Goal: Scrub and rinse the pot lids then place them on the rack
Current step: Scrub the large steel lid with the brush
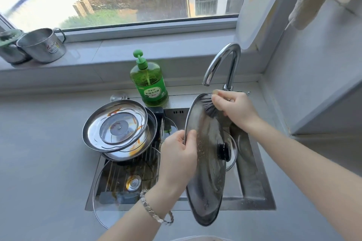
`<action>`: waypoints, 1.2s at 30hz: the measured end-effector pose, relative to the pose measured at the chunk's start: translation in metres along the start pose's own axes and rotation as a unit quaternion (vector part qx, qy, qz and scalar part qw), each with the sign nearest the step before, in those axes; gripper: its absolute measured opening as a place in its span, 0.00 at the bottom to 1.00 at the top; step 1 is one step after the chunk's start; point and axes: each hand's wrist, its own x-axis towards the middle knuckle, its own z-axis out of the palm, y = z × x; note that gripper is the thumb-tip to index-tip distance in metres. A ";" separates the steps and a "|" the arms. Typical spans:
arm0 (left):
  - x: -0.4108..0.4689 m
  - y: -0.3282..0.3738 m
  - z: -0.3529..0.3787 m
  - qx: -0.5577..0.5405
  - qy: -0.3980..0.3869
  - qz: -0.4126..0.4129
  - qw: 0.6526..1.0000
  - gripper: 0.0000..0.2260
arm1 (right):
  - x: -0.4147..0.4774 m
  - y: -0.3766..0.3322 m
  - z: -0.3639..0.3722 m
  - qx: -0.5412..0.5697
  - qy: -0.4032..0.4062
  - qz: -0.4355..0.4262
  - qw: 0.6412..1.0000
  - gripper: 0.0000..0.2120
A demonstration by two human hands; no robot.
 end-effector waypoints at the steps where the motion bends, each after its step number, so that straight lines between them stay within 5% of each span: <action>1: -0.001 0.001 -0.001 -0.001 -0.006 0.001 1.000 0.21 | 0.008 0.008 -0.006 0.008 0.010 0.030 0.999 0.14; 4: 0.004 -0.007 -0.012 -0.037 0.007 -0.053 0.998 0.20 | 0.006 0.036 -0.020 0.030 0.011 0.085 0.996 0.18; 8: 0.021 -0.024 -0.019 -0.095 0.101 -0.186 0.973 0.13 | -0.036 0.038 -0.031 -0.040 0.067 0.042 0.996 0.20; 14: 0.024 -0.019 -0.014 -0.110 0.114 -0.177 0.971 0.15 | -0.085 0.005 0.005 -0.322 -0.019 -0.083 0.943 0.21; 18: 0.011 -0.008 -0.009 -0.081 0.082 -0.102 0.988 0.19 | -0.057 0.011 0.007 -0.217 -0.032 0.036 0.975 0.17; 24: 0.004 -0.018 -0.013 -0.094 0.134 -0.154 0.974 0.18 | -0.052 0.044 0.009 0.001 -0.070 0.135 0.988 0.07; 27: 0.008 -0.014 -0.015 -0.097 0.150 -0.176 0.968 0.21 | -0.065 0.050 0.010 0.008 -0.034 0.109 0.993 0.08; 29: 0.013 -0.014 -0.014 -0.112 0.168 -0.207 0.957 0.22 | -0.077 0.044 0.014 0.005 -0.001 0.094 0.996 0.19; 34: 0.012 -0.011 -0.004 -0.090 0.144 -0.169 0.971 0.22 | -0.083 0.011 0.023 -0.309 0.020 0.004 0.951 0.22; 36: 0.007 -0.010 -0.002 -0.083 0.132 -0.136 0.978 0.21 | -0.070 0.006 0.018 -0.328 0.008 0.029 0.944 0.21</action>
